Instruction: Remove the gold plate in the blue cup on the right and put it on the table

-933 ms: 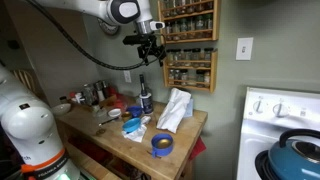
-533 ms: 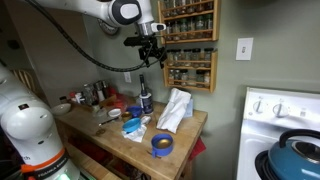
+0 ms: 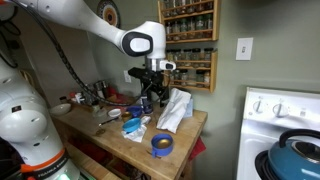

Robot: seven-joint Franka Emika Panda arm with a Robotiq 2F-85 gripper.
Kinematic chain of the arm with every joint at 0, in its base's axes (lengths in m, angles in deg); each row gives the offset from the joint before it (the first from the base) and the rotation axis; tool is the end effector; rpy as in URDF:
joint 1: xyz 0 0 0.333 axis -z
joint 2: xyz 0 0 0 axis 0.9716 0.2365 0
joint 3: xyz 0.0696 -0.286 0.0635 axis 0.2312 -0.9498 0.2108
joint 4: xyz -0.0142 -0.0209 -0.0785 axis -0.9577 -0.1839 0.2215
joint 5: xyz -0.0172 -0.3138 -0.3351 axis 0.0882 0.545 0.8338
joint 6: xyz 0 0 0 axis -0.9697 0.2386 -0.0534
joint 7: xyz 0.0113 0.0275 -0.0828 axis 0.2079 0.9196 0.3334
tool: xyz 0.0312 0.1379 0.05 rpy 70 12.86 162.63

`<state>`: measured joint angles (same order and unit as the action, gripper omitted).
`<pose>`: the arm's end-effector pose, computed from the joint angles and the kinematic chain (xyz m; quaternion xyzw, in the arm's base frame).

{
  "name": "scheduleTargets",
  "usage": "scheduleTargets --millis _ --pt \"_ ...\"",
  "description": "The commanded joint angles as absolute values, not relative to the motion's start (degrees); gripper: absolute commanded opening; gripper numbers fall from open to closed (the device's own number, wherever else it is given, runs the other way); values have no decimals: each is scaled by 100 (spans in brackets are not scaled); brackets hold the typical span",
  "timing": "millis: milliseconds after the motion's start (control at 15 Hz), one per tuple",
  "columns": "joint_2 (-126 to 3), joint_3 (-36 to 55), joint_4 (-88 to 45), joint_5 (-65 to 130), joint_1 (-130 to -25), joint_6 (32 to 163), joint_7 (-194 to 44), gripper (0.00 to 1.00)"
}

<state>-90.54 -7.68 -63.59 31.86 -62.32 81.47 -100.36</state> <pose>0.4273 -0.2947 0.3118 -0.9936 0.1045 0.0244 0.0342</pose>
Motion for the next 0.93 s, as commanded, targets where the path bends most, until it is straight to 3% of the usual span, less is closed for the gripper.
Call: scheduleTargets --millis 0,533,867 --pt "-8869 -839 -7145 3107 -5976 8603 -9645 100" --pt "-8659 -788 -7297 2885 -5868 8906 -9040 100" --pt "-8175 -789 -7386 2717 -5866 10084 -8820 100"
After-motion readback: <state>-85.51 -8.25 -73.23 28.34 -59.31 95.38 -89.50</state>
